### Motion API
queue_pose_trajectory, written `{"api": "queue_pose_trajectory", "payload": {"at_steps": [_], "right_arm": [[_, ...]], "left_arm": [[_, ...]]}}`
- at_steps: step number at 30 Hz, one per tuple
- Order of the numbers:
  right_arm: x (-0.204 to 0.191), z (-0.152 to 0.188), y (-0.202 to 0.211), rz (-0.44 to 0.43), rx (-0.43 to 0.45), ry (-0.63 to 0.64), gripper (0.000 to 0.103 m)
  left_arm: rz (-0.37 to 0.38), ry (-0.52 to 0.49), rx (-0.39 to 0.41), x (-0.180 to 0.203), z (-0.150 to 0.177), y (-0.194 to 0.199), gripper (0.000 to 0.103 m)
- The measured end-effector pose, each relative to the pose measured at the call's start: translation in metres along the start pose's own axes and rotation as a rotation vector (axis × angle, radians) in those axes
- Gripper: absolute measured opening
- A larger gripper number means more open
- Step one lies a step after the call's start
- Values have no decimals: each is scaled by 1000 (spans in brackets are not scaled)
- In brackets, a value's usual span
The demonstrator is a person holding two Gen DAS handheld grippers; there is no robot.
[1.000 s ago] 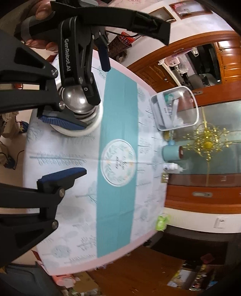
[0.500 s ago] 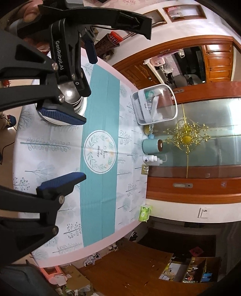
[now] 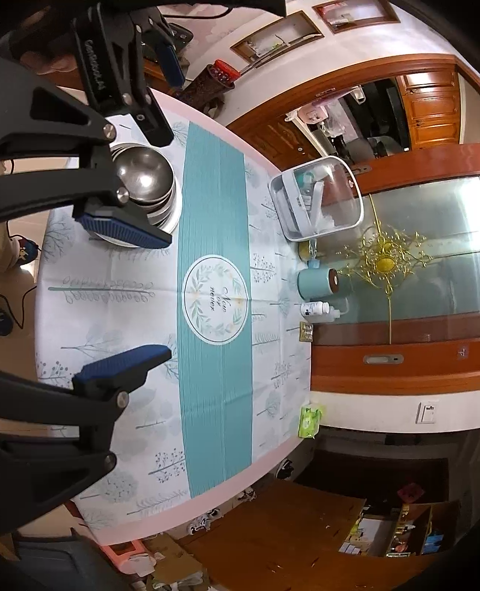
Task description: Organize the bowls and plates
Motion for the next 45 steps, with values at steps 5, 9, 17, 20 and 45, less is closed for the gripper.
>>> {"api": "queue_pose_trajectory", "payload": {"at_steps": [5, 9, 17, 20, 45], "right_arm": [[-14, -3, -7, -17, -9, 5, 55], [-29, -3, -11, -22, -25, 19, 55], [-50, -8, -18, 3, -46, 34, 55], [-54, -9, -20, 16, -52, 34, 55], [-78, -5, -21, 25, -74, 24, 55]], "left_arm": [[-35, 6, 6, -16, 0, 2, 102], [-50, 9, 0, -27, -2, 1, 102], [-47, -6, -10, -38, -5, -3, 102], [-42, -13, -18, -42, -6, -6, 102], [-28, -40, -38, -60, -2, -12, 102]]}}
Point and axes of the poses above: each gripper's, at about its wrist camera, not at the fingertips, and y roughly against the way its jaws point, x to its right, z to its underside, the point moved 4 cm from there along -y, roughly the way its jaws point, and after that the axes turned 8 degrees about y, right-handed, at the moved point
